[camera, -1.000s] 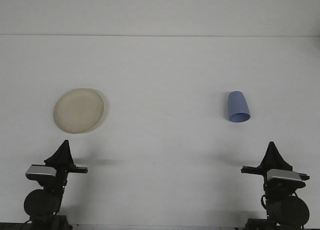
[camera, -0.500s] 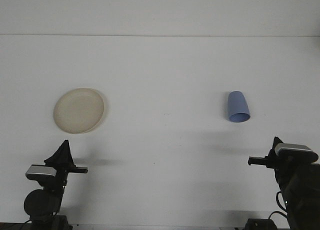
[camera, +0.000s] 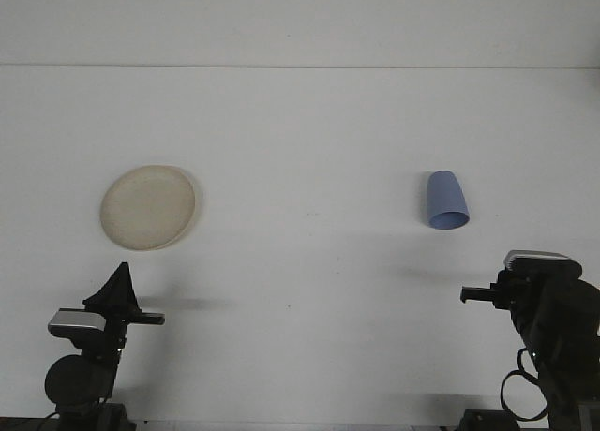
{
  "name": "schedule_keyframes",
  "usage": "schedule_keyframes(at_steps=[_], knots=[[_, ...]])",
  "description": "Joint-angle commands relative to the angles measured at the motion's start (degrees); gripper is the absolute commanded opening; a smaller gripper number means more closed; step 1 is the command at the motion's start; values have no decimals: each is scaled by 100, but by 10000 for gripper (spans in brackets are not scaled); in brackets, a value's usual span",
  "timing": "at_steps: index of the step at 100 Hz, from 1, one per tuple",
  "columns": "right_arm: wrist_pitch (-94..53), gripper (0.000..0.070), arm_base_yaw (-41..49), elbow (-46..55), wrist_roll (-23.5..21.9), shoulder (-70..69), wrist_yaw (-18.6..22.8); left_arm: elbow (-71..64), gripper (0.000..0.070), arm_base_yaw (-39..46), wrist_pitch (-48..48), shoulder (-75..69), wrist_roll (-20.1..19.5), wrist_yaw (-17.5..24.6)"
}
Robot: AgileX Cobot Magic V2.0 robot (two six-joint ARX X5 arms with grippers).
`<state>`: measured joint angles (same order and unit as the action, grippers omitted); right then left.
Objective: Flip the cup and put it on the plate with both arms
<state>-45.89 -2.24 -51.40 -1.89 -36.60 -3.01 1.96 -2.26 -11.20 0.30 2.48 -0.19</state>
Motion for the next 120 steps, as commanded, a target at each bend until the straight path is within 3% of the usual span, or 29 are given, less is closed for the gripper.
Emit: schedule_keyframes(at_steps=[1, 14, 20, 37, 51, 84, 98, 120], knots=[[39, 57, 2, -90, 39, -20, 2, -114, 12, 4, -85, -11, 11, 7], [35, 287, 2, -90, 39, -20, 4, -114, 12, 4, -85, -11, 11, 7], [35, 357, 2, -90, 39, -20, 4, -114, 12, 4, -85, -11, 13, 7], [17, 392, 2, -90, 37, -20, 7, -114, 12, 4, -85, -11, 11, 7], [-24, 490, 2, -90, 17, -26, 20, -114, 12, 4, -85, -11, 13, 7], [363, 491, 2, -46, -173, -841, 72, -114, 12, 4, -85, -11, 11, 7], [1268, 492, 2, 267, -179, -1176, 365, -114, 12, 4, -85, -11, 13, 7], [2916, 491, -4, 1346, -378, -1338, 306, -114, 12, 4, -85, -11, 13, 7]])
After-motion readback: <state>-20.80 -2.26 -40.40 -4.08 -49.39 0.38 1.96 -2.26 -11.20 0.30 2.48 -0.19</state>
